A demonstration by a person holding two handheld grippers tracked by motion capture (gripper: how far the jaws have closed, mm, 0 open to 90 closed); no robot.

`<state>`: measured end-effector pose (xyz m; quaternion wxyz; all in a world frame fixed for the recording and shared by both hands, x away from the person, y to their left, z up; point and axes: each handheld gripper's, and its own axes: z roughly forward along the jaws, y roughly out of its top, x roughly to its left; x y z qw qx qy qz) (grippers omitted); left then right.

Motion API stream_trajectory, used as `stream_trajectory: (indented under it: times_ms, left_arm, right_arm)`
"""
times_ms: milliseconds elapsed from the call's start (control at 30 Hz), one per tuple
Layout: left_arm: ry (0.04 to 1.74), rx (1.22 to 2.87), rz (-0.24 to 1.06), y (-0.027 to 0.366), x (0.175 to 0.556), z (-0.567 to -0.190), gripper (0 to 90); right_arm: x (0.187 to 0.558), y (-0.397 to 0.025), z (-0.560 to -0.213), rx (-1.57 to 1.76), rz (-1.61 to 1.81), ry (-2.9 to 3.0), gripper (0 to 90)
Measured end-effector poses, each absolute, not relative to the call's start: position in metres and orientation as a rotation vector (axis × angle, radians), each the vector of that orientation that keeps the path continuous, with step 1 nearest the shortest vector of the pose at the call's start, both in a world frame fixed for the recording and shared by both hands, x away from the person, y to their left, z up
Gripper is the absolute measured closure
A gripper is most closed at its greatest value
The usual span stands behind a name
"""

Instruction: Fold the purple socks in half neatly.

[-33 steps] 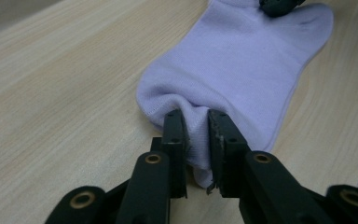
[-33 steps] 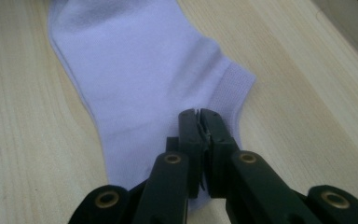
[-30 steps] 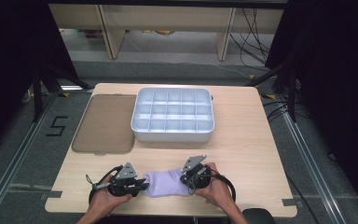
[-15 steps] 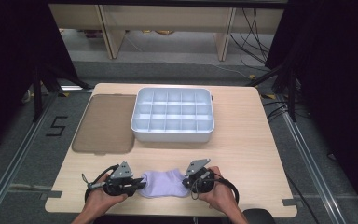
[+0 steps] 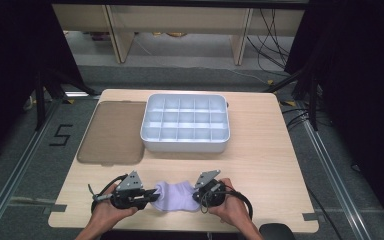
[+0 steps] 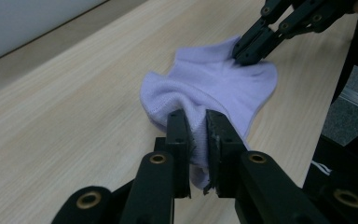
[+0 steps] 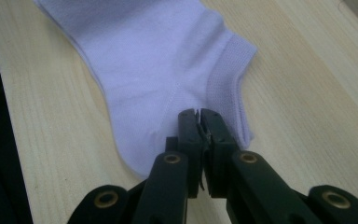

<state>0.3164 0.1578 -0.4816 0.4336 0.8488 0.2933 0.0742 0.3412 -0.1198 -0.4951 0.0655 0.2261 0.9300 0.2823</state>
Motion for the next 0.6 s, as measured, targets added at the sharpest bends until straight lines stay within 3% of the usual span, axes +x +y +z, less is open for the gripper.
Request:
stream_trajectory:
  times_ms: [600]
  left_arm:
    - [0.705,2.159,0.133,0.112,0.33,-0.484,79.8]
  right_arm:
    - [0.343,-0.12,-0.497,0.688,0.885,2.795,87.7]
